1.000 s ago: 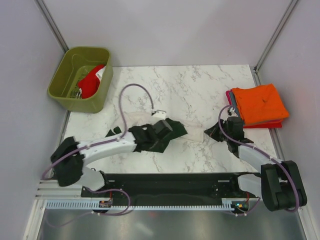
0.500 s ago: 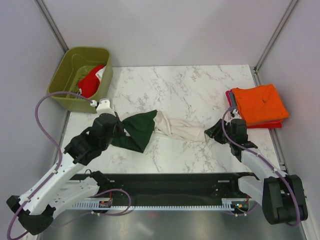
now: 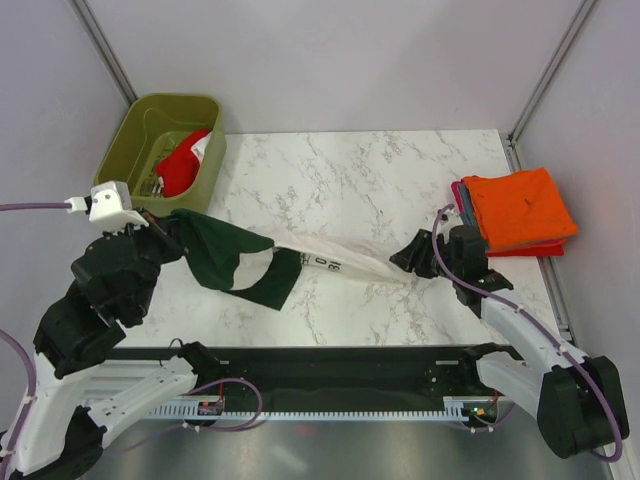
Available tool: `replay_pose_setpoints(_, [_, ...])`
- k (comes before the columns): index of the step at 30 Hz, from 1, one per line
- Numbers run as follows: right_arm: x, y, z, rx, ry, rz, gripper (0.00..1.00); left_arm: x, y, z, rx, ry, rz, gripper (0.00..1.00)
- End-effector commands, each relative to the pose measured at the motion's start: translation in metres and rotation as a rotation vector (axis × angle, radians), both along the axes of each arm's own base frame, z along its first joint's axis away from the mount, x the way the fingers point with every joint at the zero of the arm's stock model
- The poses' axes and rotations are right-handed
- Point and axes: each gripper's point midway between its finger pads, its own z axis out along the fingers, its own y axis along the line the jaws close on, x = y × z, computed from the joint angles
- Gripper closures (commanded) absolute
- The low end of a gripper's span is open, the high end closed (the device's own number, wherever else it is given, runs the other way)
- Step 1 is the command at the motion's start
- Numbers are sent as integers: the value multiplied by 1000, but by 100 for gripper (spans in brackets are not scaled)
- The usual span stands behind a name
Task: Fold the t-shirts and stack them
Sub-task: Flatten the tshirt out
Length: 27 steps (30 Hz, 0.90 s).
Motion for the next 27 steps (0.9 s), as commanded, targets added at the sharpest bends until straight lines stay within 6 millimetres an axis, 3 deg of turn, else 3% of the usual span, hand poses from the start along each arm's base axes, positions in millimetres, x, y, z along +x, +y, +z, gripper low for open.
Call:
replay_pose_setpoints(1, [-7,13,-1,-12,18,57,44,-2,24,14,98,-21,90,98])
replay_pose_setpoints(4, [-13,13,-14,-46,41,69,39,-6,30,25,89,-47,104,98])
replay_pose_setpoints(9, [-20,6,-27,-65,87,37,36,-4,28,22,99,-42,94,98])
replay_pose_setpoints(12, [-30,7,-36,-41,139,29,37,-3,23,13,93,-28,74,98])
replay_pose_setpoints(20, [-62,27,-35,-22,146,160,36,-1,17,-24,119,31,55,98])
replay_pose_setpoints(23, [-67,29,-46,-72,183,176,36,-2,14,-30,113,39,41,98])
replay_pose_setpoints(27, [-56,18,-60,-148,206,93,37,-1,10,-42,119,59,25,98])
